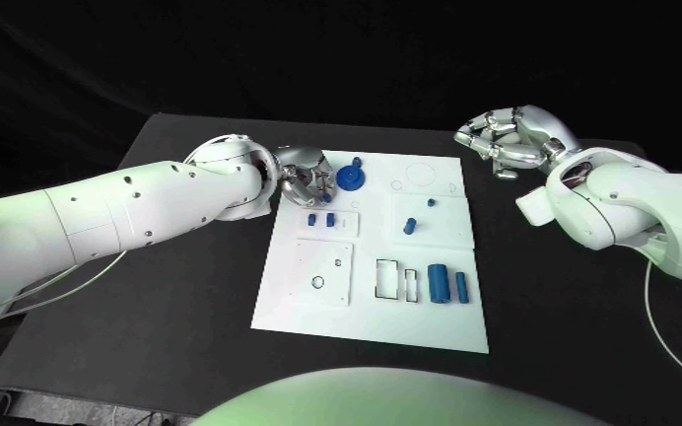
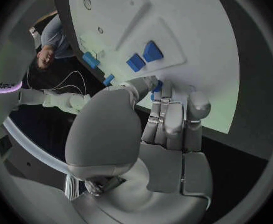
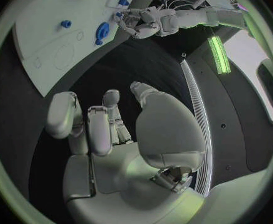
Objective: Assemble the parts on the task board
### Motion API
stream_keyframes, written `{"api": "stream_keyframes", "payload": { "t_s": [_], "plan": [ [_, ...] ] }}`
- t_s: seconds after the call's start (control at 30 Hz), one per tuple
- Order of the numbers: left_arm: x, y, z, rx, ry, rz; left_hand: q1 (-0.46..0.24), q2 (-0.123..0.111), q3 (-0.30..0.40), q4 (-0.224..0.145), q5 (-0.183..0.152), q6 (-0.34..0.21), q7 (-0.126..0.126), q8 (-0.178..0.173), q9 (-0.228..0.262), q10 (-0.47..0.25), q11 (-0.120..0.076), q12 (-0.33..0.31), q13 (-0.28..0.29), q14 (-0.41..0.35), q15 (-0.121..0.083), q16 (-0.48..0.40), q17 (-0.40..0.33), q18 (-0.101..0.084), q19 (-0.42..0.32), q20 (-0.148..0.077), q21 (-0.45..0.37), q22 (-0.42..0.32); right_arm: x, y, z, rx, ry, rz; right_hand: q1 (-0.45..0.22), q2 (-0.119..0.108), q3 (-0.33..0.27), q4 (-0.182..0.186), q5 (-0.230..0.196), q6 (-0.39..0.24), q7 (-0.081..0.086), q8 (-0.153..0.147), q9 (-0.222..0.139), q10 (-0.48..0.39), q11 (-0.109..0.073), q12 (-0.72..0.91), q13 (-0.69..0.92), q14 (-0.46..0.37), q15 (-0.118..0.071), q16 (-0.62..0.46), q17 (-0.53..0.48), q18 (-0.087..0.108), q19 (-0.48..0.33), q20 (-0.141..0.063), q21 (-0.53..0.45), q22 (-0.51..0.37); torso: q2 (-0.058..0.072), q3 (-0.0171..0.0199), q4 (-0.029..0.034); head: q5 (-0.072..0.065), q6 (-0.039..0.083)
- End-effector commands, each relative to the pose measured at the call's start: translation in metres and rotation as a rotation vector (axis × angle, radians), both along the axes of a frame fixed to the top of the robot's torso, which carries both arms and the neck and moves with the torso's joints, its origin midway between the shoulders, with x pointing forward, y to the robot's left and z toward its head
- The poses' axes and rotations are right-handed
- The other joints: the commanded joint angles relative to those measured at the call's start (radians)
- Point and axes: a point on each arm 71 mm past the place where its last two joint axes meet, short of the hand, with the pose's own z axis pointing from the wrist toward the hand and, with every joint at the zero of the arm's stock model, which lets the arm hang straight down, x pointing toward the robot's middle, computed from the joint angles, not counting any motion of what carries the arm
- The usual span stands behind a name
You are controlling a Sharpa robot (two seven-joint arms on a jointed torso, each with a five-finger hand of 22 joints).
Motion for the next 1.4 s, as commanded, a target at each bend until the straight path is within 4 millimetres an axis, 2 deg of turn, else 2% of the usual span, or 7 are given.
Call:
{"api": "stream_keyframes", "payload": {
  "t_s": [0.03,0.8,0.93,1.07,1.23,1.33,1.4],
  "plan": [
    [-0.001,-0.001,0.0,-0.016,0.002,-0.001,-0.01,-0.002,-0.005,0.002,-0.003,-0.013,0.002,-0.01,-0.003,-0.012,0.001,0.006,0.004,-0.001,0.008,0.006,-0.001,-0.019,0.005,0.004,0.0,0.001,-0.001,0.001,-0.001,0.0,0.005,0.017,0.007,0.0,0.0,0.007,0.006,-0.008,-0.002,0.005,-0.001,0.003,-0.004,-0.006,-0.001,0.029,0.006,-0.006,0.0,0.013,-0.008,0.0,-0.006,0.106,0.0,-0.0002,0.0002,0.0,0.001],
    [0.002,0.012,0.0,-0.016,-0.009,0.034,-0.016,-0.014,-0.005,0.0,-0.002,-0.075,-0.008,-0.067,-0.023,-0.078,0.008,0.055,0.048,-0.019,0.014,0.001,-0.031,-0.012,-0.019,0.01,-0.023,-0.026,0.0,-0.001,-0.003,-0.008,0.022,0.011,0.012,0.0,-0.001,0.006,0.006,-0.009,-0.002,0.005,-0.002,-0.007,-0.004,-0.021,-0.019,0.028,0.006,-0.01,-0.005,0.016,-0.013,0.0,-0.021,0.102,0.0,0.0002,0.0,0.001,0.004],
    [0.003,0.019,0.001,-0.054,0.0,0.057,-0.015,-0.013,-0.004,-0.001,-0.001,-0.076,-0.008,-0.068,-0.024,-0.08,0.008,0.057,0.049,-0.02,0.014,0.001,-0.031,-0.012,-0.019,0.01,-0.024,-0.026,0.001,-0.003,-0.006,-0.057,0.043,0.032,0.145,0.017,0.096,-0.064,-0.031,-0.01,0.005,-0.002,-0.015,-0.103,-0.001,-0.206,-0.171,0.001,0.007,-0.069,-0.075,0.035,-0.055,-0.001,-0.136,0.063,0.0,-0.0001,-0.0006,0.0,0.006],
    [0.004,0.031,0.009,-0.204,0.043,0.109,-0.016,-0.013,0.0,-0.002,-0.001,-0.072,0.012,-0.073,-0.027,-0.136,0.026,0.062,0.055,-0.102,0.029,-0.066,-0.19,0.01,-0.113,0.02,-0.098,-0.123,-0.001,0.0,-0.008,-0.195,0.014,0.098,0.179,-0.041,0.247,-0.151,-0.072,0.035,0.021,-0.046,-0.054,-0.063,0.02,-0.467,-0.399,0.001,0.017,-0.097,-0.107,0.032,-0.045,0.01,-0.142,0.066,-0.001,0.0,-0.0014,-0.007,0.01],
    [0.001,0.047,0.019,-0.478,0.153,0.187,-0.048,-0.023,-0.033,0.014,-0.002,-0.065,0.023,-0.076,-0.028,-0.145,0.028,0.101,0.069,-0.14,0.033,-0.094,-0.249,0.023,-0.163,0.03,-0.152,-0.18,-0.005,0.007,-0.011,-0.478,-0.084,0.196,0.162,-0.064,0.273,-0.186,-0.11,0.06,0.014,-0.085,-0.08,-0.056,0.022,-0.597,-0.51,0.03,0.024,-0.043,-0.044,0.014,0.002,0.013,-0.035,0.109,-0.001,0.0018,-0.0015,-0.027,0.019],
    [-0.001,0.053,0.026,-0.644,0.207,0.223,-0.064,-0.02,-0.072,0.024,0.003,-0.063,0.025,-0.078,-0.028,-0.179,0.035,0.11,0.071,-0.254,0.04,-0.187,-0.437,0.044,-0.264,0.035,-0.258,-0.296,-0.007,0.012,-0.013,-0.639,-0.148,0.239,0.149,-0.076,0.275,-0.189,-0.125,0.071,0.009,-0.102,-0.09,-0.06,0.024,-0.642,-0.552,0.032,0.026,-0.038,-0.042,0.009,0.013,0.014,-0.005,0.122,-0.001,0.0011,-0.001,-0.043,0.026],
    [-0.003,0.056,0.03,-0.763,0.24,0.244,-0.063,-0.017,-0.08,0.027,0.002,-0.063,0.029,-0.079,-0.029,-0.194,0.04,0.106,0.066,-0.279,0.045,-0.208,-0.461,0.044,-0.273,0.04,-0.278,-0.307,-0.009,0.016,-0.014,-0.729,-0.185,0.263,0.144,-0.084,0.273,-0.191,-0.13,0.073,0.006,-0.111,-0.094,-0.056,0.024,-0.655,-0.567,0.034,0.027,-0.034,-0.039,0.008,0.018,0.013,0.007,0.127,0.0,0.0004,-0.0014,-0.048,0.029]
  ]
}}
